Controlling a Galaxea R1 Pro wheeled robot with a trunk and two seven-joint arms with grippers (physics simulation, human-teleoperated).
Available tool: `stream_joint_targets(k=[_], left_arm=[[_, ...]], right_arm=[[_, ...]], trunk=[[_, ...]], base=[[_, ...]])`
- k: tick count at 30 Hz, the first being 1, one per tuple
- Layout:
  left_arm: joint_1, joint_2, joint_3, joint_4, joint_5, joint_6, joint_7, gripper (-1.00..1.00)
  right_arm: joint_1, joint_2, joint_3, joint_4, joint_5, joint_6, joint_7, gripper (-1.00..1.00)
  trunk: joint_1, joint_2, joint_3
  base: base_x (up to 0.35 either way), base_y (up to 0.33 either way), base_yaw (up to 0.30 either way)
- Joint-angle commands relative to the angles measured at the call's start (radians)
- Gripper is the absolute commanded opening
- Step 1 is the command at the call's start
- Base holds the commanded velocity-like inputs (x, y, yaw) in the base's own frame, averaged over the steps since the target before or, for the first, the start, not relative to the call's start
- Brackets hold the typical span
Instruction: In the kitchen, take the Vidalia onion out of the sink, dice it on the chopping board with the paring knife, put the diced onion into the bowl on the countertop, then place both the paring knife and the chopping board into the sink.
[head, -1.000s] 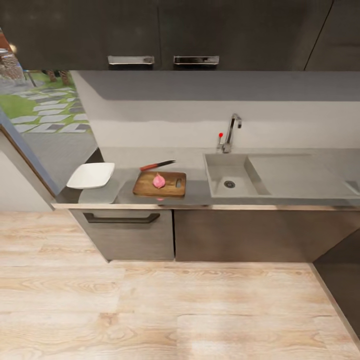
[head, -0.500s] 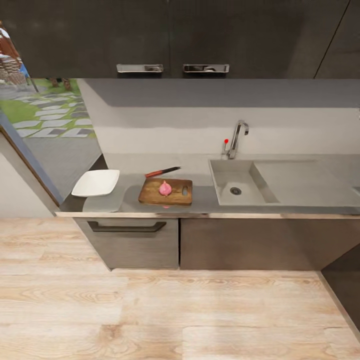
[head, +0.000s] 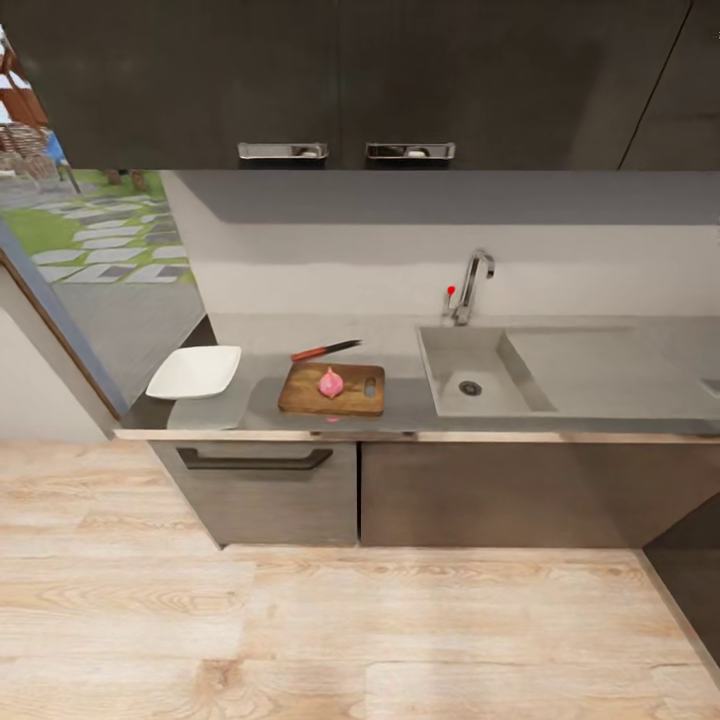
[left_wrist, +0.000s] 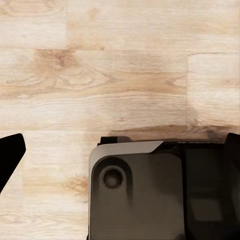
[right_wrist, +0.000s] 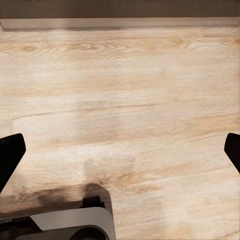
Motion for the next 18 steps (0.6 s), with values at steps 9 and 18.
stream_joint_targets(k=[9,18], left_arm=[[0.000,0.000,-0.002,-0.001,0.003,-0.002,0.001,1.00],[0.000,0.000,-0.002,-0.001,0.003,-0.002,0.001,1.00]], right_arm=[[0.000,0.000,0.002,-0.001,-0.001,-0.001,-0.003,1.00],[0.000,0.000,0.002,-0.001,-0.001,-0.001,-0.002,1.00]], trunk=[[0.001,-0.002,0.013],[0.001,-0.002,0.027]], base=[[0.000,0.000,0.000],[0.000,0.000,0.000]])
